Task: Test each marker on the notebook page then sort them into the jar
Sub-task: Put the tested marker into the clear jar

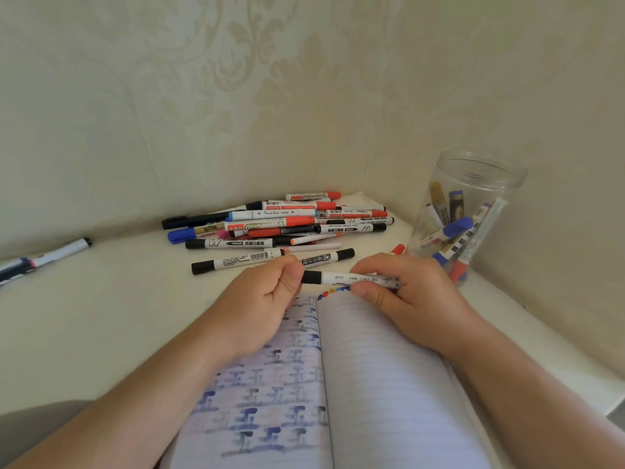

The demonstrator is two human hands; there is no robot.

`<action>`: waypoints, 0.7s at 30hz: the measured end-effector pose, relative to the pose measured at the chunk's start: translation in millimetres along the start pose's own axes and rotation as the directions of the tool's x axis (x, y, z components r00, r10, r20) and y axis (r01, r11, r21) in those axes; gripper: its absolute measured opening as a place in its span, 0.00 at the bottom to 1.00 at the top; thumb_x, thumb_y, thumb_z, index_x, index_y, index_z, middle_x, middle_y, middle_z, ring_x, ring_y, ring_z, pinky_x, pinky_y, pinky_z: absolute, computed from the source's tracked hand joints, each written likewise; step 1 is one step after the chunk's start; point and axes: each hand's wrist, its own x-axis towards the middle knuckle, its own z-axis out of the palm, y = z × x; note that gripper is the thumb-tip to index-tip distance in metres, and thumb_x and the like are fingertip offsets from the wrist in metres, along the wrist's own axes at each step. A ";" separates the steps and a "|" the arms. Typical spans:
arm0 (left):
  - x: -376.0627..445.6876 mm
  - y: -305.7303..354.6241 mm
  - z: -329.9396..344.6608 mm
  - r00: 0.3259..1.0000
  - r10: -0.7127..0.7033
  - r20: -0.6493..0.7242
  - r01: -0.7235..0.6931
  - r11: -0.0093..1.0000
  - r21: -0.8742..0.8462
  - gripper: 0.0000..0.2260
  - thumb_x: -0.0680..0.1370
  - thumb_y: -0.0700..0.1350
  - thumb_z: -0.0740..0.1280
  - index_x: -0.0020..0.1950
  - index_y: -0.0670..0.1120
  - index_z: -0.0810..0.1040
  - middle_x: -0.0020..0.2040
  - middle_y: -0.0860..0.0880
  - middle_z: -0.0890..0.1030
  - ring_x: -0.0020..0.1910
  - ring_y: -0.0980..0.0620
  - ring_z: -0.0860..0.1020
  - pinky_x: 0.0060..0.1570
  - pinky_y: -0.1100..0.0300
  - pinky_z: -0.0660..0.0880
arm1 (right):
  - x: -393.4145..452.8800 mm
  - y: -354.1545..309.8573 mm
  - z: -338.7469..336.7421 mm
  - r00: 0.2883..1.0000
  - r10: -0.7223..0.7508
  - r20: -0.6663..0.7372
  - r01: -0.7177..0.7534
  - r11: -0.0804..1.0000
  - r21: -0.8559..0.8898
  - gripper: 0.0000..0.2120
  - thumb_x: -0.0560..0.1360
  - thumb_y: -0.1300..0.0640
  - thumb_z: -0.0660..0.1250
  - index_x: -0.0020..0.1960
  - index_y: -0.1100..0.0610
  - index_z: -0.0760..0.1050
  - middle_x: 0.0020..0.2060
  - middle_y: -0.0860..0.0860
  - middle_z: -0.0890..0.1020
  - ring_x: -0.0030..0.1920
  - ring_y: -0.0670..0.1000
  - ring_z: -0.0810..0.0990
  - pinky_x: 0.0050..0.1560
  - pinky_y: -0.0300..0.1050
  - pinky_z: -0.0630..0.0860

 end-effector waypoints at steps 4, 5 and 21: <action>1.5 -2.8 -2.3 0.996 -0.025 0.089 0.030 0.997 -0.064 0.18 0.80 0.66 0.52 0.49 0.56 0.74 0.40 0.49 0.78 0.43 0.47 0.77 0.55 0.44 0.77 | 2.5 1.3 0.1 1.000 0.003 0.005 -0.003 0.999 0.035 0.21 0.74 0.32 0.65 0.56 0.44 0.85 0.49 0.36 0.85 0.49 0.42 0.83 0.50 0.45 0.79; 1.8 -2.8 -3.3 0.994 -0.026 0.108 0.032 0.998 -0.057 0.17 0.80 0.66 0.52 0.50 0.56 0.74 0.41 0.48 0.78 0.43 0.47 0.76 0.56 0.43 0.76 | 2.9 1.6 0.4 1.000 -0.005 0.004 0.005 0.999 0.032 0.21 0.74 0.32 0.65 0.57 0.44 0.85 0.48 0.37 0.85 0.49 0.42 0.83 0.50 0.47 0.79; 3.1 6.7 -2.8 0.998 -0.069 0.003 0.069 0.996 -0.060 0.17 0.85 0.59 0.56 0.44 0.53 0.78 0.32 0.54 0.76 0.33 0.57 0.72 0.41 0.55 0.71 | 1.8 -1.1 6.2 0.964 -0.137 -0.228 0.126 0.990 -0.064 0.10 0.75 0.52 0.77 0.56 0.52 0.85 0.43 0.37 0.81 0.44 0.41 0.79 0.44 0.33 0.73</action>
